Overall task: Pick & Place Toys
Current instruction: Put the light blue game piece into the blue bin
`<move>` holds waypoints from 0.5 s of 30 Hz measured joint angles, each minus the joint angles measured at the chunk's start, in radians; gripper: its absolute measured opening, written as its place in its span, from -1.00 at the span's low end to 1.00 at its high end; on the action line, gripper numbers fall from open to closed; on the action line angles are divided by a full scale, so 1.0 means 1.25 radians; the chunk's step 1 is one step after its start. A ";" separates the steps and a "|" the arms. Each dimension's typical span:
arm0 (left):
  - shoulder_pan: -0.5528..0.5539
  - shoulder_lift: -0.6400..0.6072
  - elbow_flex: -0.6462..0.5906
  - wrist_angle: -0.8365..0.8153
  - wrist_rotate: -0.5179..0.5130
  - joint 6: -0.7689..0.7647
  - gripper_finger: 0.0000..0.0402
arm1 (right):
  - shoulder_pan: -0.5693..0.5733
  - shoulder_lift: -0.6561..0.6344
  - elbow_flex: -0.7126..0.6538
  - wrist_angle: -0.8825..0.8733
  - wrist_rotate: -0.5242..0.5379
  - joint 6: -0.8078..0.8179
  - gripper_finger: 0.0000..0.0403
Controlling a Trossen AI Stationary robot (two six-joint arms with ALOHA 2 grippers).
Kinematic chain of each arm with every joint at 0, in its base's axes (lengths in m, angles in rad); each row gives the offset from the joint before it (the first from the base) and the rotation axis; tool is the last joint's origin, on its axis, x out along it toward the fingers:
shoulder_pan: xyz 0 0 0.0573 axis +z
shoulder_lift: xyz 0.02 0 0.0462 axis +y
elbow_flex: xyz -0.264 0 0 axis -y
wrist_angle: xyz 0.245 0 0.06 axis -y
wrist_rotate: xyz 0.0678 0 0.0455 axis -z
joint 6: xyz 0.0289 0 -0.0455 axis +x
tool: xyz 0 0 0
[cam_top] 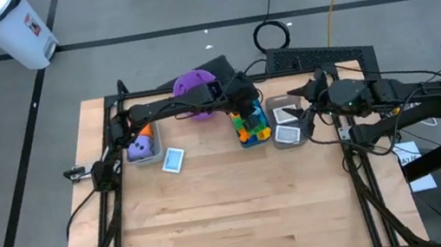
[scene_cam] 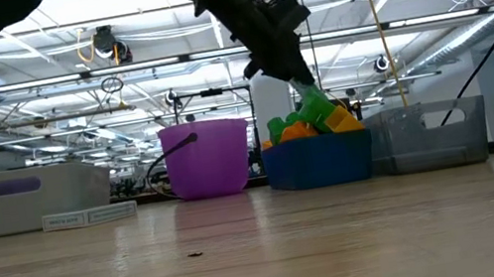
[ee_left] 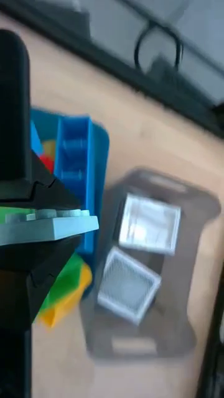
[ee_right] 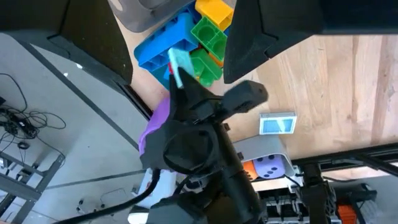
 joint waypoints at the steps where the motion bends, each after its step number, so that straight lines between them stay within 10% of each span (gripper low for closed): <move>1: 0.002 -0.001 0.000 0.000 0.027 0.000 -0.69 | 0.000 0.000 0.000 -0.001 0.000 0.001 0.21; 15: 0.030 0.000 0.000 -0.042 0.108 -0.038 -0.69 | 0.000 0.000 0.000 -0.003 -0.001 0.022 0.20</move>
